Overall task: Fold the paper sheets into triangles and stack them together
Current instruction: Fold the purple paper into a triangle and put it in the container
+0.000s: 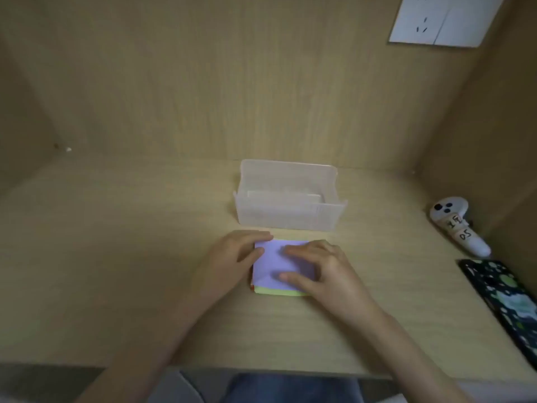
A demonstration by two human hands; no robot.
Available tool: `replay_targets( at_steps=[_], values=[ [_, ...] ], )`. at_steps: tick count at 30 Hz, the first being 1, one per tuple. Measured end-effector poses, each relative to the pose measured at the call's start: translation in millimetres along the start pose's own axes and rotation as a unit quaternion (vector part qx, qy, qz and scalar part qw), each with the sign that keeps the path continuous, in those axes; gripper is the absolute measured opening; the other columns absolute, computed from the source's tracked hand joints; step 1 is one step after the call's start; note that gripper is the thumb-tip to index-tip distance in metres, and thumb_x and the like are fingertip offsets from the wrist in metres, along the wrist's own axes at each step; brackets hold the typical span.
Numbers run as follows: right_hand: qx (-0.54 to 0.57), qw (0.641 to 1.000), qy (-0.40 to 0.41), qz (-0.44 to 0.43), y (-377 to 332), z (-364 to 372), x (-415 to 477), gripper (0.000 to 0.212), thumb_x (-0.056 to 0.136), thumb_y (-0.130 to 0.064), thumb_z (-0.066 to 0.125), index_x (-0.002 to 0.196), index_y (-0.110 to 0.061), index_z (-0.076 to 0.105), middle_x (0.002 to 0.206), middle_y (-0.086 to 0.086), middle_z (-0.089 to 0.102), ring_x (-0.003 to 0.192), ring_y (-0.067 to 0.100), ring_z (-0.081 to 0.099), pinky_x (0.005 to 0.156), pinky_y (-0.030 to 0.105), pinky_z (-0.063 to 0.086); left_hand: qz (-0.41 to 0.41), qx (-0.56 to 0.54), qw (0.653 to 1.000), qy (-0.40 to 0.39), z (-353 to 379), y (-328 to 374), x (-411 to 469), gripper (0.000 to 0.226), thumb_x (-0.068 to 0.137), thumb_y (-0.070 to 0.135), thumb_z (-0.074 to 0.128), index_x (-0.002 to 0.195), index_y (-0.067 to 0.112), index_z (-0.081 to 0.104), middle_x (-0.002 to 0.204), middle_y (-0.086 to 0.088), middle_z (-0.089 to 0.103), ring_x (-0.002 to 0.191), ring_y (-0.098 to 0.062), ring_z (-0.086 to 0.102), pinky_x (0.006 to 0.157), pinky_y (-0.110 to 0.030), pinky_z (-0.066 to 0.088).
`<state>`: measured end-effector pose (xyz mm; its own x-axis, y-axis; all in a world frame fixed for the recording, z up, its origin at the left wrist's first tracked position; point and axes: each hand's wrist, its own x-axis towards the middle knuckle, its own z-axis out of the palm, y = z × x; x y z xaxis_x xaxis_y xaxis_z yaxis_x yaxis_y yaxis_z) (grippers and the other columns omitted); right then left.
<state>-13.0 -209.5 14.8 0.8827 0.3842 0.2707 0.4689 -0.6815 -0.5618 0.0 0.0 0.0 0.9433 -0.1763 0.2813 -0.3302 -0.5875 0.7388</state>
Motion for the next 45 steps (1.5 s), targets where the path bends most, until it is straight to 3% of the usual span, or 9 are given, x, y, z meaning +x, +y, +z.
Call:
replay_targets(
  at_steps=[4,10,16,26,31,34,37,42,45],
  values=[
    [-0.059,0.997,-0.024,-0.035,1,9,-4,0.062,0.072,-0.067,0.051,0.118,-0.027,0.065,0.122,-0.018,0.061,0.112,0.004,0.05,0.097,0.007,0.019,0.041,0.025,0.998,-0.032,7,-12,-2,0.035,0.086,0.023,0.05,0.119,0.022,0.063,0.122,0.02,0.053,0.118,0.006,0.043,0.103,-0.006,0.027],
    [-0.1,0.991,-0.03,-0.085,15,15,-7,0.062,0.079,-0.073,0.039,0.113,-0.03,0.068,0.124,-0.016,0.061,0.112,0.006,0.053,0.103,0.02,0.025,0.069,0.06,0.996,-0.018,15,-37,-3,0.038,0.086,0.04,0.043,0.114,0.028,0.065,0.123,0.022,0.056,0.123,0.003,0.041,0.106,-0.019,0.03],
    [0.046,0.998,-0.024,-0.041,27,18,-10,0.052,0.075,-0.074,0.047,0.113,-0.043,0.064,0.13,-0.037,0.046,0.13,-0.008,0.034,0.11,0.013,0.012,0.055,0.013,0.998,0.005,18,-33,-3,0.035,0.084,0.045,0.045,0.108,0.031,0.067,0.118,0.027,0.056,0.122,0.007,0.042,0.105,-0.011,0.028],
    [0.134,0.991,0.009,-0.014,29,13,-13,0.038,0.085,-0.054,0.053,0.095,-0.026,0.075,0.112,-0.025,0.066,0.119,-0.001,0.053,0.108,0.018,0.029,0.064,0.012,0.998,0.001,13,-23,0,0.039,0.087,0.044,0.039,0.101,0.026,0.071,0.111,0.026,0.058,0.117,0.012,0.04,0.099,-0.003,0.023],
    [0.101,0.99,0.095,-0.019,22,11,-23,0.021,0.087,-0.039,0.058,0.091,-0.025,0.073,0.106,-0.022,0.069,0.102,0.0,0.064,0.09,0.023,0.048,0.057,-0.01,0.998,0.002,12,-17,-2,0.039,0.092,0.04,0.033,0.099,0.029,0.07,0.107,0.022,0.061,0.112,0.009,0.045,0.098,-0.005,0.026],
    [0.176,0.976,0.123,0.028,18,8,-21,0.005,0.082,-0.024,0.066,0.084,-0.026,0.07,0.099,-0.019,0.071,0.093,0.001,0.067,0.083,0.015,0.048,0.03,-0.045,0.999,-0.002,9,-18,-4,0.032,0.09,0.046,0.034,0.095,0.042,0.065,0.109,0.024,0.06,0.116,0.006,0.046,0.1,-0.008,0.026],
    [0.287,0.944,0.13,0.098,16,4,-18,0.015,0.078,-0.002,0.071,0.072,-0.016,0.071,0.09,-0.011,0.074,0.088,0.004,0.068,0.08,0.014,0.047,0.005,-0.083,0.996,0.01,5,-13,-3,0.033,0.085,0.051,0.038,0.096,0.04,0.068,0.113,0.022,0.059,0.118,0.001,0.047,0.103,-0.011,0.027],
    [0.297,0.932,0.196,0.064,8,-9,-11,0.016,0.077,-0.002,0.07,0.074,-0.017,0.073,0.089,-0.005,0.073,0.089,0.007,0.067,0.081,0.012,0.045,0.047,-0.082,0.994,0.056,-5,6,1,0.033,0.075,0.048,0.058,0.102,0.033,0.067,0.121,0.013,0.058,0.118,-0.001,0.048,0.104,-0.015,0.031],
    [0.279,0.934,0.221,0.032,2,-20,0,0.014,0.078,-0.001,0.07,0.078,-0.014,0.072,0.088,-0.005,0.072,0.088,0.008,0.066,0.08,0.014,0.045,0.053,-0.086,0.992,0.08,-13,25,10,0.048,0.063,0.049,0.068,0.109,0.034,0.065,0.119,0.007,0.052,0.107,-0.002,0.052,0.087,-0.01,0.04]
  ],
)
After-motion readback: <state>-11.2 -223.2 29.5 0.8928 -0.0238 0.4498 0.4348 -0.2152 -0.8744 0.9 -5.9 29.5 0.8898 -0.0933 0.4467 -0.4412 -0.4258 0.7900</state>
